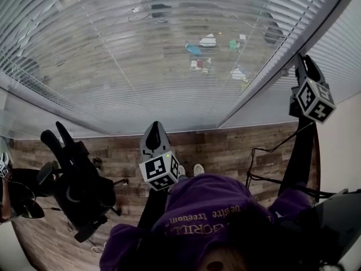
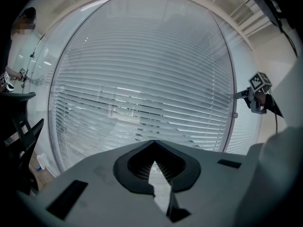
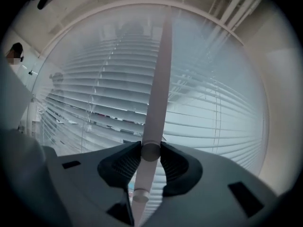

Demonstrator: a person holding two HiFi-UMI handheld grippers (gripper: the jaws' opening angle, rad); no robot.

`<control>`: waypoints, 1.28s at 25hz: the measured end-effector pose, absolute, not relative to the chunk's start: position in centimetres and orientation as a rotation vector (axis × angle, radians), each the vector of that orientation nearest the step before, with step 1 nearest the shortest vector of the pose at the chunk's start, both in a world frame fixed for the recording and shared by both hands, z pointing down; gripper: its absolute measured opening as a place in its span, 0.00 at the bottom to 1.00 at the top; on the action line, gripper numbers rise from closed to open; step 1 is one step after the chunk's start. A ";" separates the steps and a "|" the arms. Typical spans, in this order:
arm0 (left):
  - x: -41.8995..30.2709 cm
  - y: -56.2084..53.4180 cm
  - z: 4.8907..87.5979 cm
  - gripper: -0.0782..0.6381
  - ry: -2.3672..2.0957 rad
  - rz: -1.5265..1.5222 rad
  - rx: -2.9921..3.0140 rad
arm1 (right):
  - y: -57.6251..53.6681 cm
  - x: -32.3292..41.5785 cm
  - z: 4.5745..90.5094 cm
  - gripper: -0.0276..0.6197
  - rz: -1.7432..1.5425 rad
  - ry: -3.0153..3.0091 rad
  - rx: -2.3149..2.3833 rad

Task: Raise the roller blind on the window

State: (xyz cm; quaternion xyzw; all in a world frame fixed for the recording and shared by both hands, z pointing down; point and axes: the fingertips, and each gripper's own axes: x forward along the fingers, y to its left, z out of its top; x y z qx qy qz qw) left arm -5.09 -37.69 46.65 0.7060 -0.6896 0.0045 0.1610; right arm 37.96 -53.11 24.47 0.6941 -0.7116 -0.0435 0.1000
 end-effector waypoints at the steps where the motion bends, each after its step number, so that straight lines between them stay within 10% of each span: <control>1: -5.1 -37.7 46.7 0.11 -1.969 0.013 2.016 | -53.0 38.0 24.5 0.23 -0.139 -2.095 2.049; 32: -4.7 -37.8 46.6 0.11 -1.978 0.004 2.013 | -52.8 39.4 24.2 0.23 0.822 -2.508 2.330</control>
